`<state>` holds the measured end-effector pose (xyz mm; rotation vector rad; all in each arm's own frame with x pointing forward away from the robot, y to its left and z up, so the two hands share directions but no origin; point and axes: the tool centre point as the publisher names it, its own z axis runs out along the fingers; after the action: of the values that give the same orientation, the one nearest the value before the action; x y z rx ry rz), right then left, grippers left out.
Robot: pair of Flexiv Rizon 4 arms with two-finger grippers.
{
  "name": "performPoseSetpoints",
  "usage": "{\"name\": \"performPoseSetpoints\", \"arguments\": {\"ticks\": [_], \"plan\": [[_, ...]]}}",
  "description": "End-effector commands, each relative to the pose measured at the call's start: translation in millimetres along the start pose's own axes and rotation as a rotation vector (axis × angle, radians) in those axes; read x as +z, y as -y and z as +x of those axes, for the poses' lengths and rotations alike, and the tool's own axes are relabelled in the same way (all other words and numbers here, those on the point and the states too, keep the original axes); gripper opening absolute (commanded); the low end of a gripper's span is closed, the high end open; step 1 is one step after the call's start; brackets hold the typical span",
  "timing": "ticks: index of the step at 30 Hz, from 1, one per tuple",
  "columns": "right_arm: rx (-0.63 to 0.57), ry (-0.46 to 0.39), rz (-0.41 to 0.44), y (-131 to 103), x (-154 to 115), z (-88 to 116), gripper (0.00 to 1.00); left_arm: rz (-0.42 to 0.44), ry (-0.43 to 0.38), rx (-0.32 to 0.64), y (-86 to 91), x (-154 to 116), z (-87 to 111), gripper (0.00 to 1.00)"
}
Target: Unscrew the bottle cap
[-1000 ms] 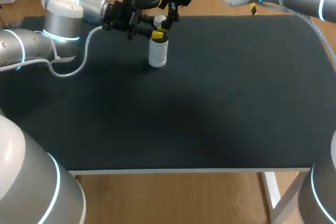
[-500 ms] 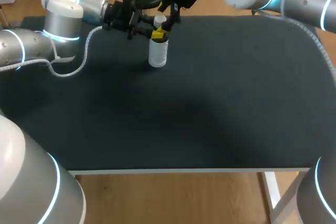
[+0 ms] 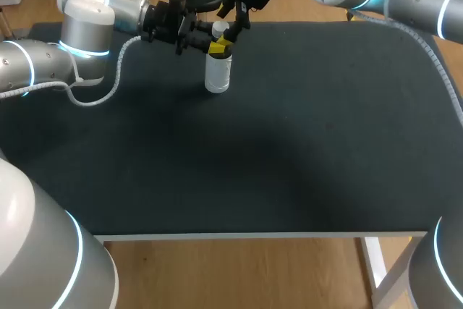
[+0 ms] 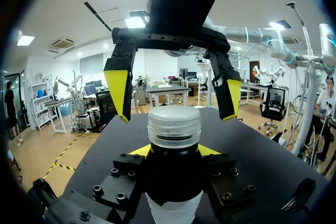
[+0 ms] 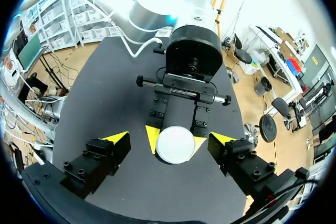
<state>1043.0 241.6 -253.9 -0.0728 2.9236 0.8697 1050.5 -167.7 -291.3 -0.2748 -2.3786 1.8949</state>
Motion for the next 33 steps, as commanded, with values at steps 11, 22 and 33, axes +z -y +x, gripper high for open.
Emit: {"name": "performPoseSetpoints", "arguments": {"ticks": [11, 22, 33], "plan": [[-0.017, -0.038, -0.001, -0.8, 2.6, -3.8, 0.47, 0.001, -0.007, -0.001, -0.4, -0.8, -2.2, 0.00], [-0.027, -0.056, -0.004, -0.3, 2.6, -3.2, 0.00, 0.001, -0.007, -0.001, -0.4, -0.8, -2.2, 0.00], [-0.163, -0.136, -0.039, 0.9, 7.2, -5.2, 0.00, 0.001, -0.007, -0.001, -0.4, -0.8, -2.2, 0.00]]}}
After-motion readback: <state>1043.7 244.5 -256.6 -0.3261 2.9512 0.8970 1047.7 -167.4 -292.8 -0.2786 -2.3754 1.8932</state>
